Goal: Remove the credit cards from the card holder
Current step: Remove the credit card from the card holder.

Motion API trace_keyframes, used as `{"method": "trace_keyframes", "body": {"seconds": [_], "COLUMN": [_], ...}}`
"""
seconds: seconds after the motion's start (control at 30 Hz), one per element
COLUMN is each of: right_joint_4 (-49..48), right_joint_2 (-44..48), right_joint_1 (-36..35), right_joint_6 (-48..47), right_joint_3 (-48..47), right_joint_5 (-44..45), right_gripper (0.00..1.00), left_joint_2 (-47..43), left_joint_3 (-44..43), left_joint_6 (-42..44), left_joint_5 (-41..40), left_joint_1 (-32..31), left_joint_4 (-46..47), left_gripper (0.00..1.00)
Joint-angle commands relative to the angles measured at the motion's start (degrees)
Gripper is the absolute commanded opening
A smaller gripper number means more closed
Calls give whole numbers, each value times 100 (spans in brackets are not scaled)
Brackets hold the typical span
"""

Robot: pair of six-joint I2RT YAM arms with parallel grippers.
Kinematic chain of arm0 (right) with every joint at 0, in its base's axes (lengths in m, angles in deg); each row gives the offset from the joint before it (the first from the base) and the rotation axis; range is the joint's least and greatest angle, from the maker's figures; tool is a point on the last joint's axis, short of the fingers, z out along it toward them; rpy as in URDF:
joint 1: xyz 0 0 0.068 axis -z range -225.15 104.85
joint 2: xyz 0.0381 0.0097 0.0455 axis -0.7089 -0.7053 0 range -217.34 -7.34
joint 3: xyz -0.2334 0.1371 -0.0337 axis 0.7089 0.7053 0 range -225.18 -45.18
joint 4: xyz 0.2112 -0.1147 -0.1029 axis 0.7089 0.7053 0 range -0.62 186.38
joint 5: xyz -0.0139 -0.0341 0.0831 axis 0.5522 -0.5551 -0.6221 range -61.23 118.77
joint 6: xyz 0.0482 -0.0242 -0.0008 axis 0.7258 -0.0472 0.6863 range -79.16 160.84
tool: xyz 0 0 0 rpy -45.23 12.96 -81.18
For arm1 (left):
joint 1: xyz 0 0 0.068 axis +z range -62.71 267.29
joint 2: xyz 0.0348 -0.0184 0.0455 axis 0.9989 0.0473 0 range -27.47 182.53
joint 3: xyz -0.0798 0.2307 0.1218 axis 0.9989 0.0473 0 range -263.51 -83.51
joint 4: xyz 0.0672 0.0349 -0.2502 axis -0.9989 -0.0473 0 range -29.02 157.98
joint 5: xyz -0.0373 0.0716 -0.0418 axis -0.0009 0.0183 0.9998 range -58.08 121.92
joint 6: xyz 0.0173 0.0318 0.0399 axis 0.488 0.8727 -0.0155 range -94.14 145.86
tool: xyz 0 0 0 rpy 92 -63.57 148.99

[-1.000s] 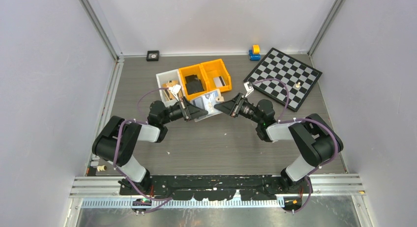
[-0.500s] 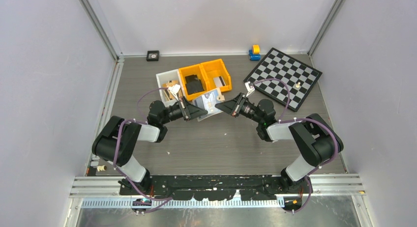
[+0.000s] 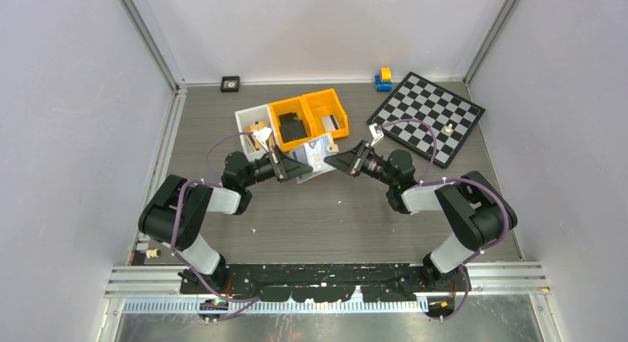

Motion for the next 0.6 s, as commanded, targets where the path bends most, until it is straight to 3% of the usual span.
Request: {"method": "trace_keyframes", "body": {"seconds": [0.0,0.57], "right_joint_4": [-527,217], "right_joint_2": [72,443], "right_joint_1": [80,77], "right_joint_6": [19,-383], "right_joint_3": [-28,12], "right_joint_5": [34,295], "right_gripper": [1,0], "left_joint_2": [-39,-413], "left_joint_3": [53,62], "left_joint_6": [55,667], "left_joint_5": [-43,-273], "left_joint_1": [133,133], "left_joint_4": [276,-840], "left_gripper": [0,0]}}
